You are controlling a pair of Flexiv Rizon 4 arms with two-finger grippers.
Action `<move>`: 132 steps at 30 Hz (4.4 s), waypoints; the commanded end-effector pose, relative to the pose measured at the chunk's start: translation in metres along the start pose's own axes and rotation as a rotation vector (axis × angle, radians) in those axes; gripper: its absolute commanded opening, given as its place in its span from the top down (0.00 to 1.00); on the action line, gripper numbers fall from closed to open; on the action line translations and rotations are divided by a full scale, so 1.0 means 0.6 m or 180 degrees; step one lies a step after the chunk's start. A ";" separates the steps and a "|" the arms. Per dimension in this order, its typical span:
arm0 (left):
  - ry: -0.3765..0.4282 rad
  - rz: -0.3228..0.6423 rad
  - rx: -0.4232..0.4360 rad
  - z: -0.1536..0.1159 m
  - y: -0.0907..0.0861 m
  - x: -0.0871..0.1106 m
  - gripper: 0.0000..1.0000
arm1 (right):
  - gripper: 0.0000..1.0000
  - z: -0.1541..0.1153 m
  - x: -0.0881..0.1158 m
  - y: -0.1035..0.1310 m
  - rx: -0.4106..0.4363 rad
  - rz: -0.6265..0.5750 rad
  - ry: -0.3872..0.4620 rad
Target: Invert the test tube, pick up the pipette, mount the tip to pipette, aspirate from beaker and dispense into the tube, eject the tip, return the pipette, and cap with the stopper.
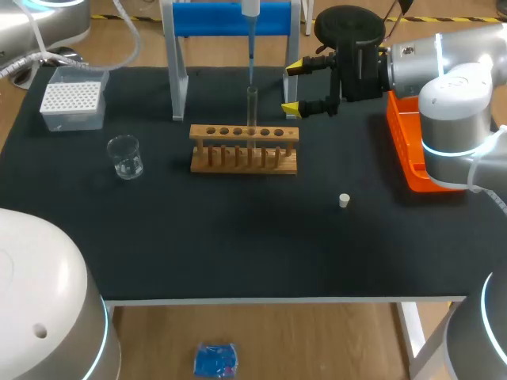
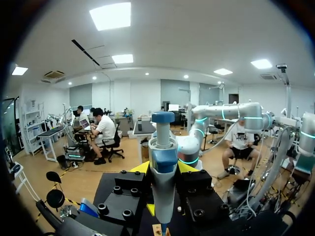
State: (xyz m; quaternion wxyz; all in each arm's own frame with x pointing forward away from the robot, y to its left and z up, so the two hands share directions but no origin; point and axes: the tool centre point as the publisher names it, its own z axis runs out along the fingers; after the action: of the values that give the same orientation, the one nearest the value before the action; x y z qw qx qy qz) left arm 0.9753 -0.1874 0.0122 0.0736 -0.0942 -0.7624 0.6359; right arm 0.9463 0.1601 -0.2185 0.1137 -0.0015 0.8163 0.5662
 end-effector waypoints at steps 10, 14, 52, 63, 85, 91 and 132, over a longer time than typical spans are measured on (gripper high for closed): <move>0.0012 -0.0002 -0.0007 -0.002 -0.001 -0.002 1.00 | 0.00 0.001 0.001 -0.001 -0.0003 -0.0002 -0.0006; 0.0012 -0.0002 -0.0007 -0.002 -0.001 -0.002 1.00 | 0.00 0.001 0.001 -0.001 -0.0003 -0.0002 -0.0006; 0.0027 -0.0058 0.0052 0.020 0.020 0.002 1.00 | 0.00 0.001 0.001 -0.001 -0.0003 -0.0002 -0.0006; 0.0015 -0.0105 0.0073 0.016 0.034 0.002 1.00 | 0.00 0.001 0.001 -0.001 -0.0003 -0.0002 -0.0006; -0.0108 -0.0087 -0.0007 -0.001 0.039 -0.001 1.00 | 0.00 0.001 0.001 -0.001 -0.0003 -0.0002 -0.0006; -0.0122 -0.0057 0.0002 0.000 0.037 -0.007 1.00 | 0.00 0.001 0.001 -0.001 -0.0003 -0.0002 -0.0006; -0.0092 -0.0139 0.0027 0.004 0.046 -0.010 1.00 | 0.00 0.001 0.001 -0.001 -0.0003 -0.0002 -0.0006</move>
State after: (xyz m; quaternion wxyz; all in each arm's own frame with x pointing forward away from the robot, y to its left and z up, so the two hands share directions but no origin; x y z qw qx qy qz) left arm 0.9823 -0.1882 -0.0161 0.0766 -0.0701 -0.7594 0.6423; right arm 0.9464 0.1602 -0.2187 0.1140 -0.0015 0.8160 0.5667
